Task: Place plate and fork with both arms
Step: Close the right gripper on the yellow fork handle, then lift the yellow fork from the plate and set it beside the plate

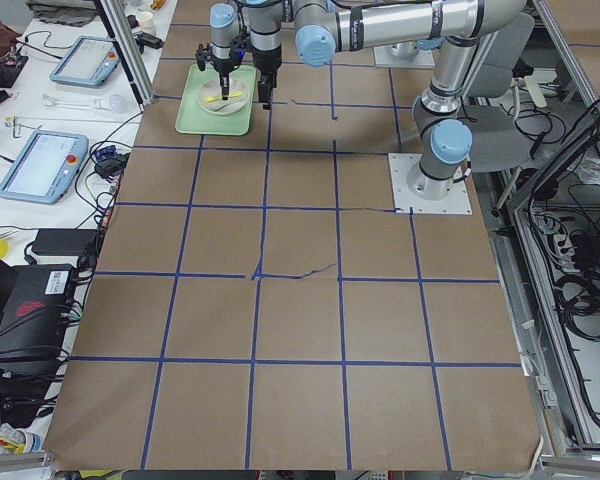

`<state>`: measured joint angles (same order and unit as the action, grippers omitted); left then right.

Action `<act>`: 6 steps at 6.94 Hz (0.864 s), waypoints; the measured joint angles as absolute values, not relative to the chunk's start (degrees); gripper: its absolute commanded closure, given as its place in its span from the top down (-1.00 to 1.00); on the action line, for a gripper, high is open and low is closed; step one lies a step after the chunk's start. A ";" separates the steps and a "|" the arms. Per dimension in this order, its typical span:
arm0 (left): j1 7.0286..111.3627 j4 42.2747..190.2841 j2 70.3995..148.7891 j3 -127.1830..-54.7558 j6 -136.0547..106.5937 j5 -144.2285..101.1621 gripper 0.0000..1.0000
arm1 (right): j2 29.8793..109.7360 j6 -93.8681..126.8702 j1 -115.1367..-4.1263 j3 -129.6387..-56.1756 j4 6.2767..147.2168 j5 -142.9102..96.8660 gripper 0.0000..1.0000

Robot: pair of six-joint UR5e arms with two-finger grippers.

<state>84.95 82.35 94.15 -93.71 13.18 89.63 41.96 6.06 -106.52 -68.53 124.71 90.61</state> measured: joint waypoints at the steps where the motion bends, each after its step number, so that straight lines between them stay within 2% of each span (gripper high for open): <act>1: 84.95 82.34 93.96 -94.05 13.27 89.66 1.00 | 42.02 6.08 -106.52 -68.58 124.72 90.62 -0.80; 6: 84.78 82.32 93.35 -95.66 13.26 90.09 1.00 | 44.97 9.48 -106.15 -69.29 124.33 91.85 -0.80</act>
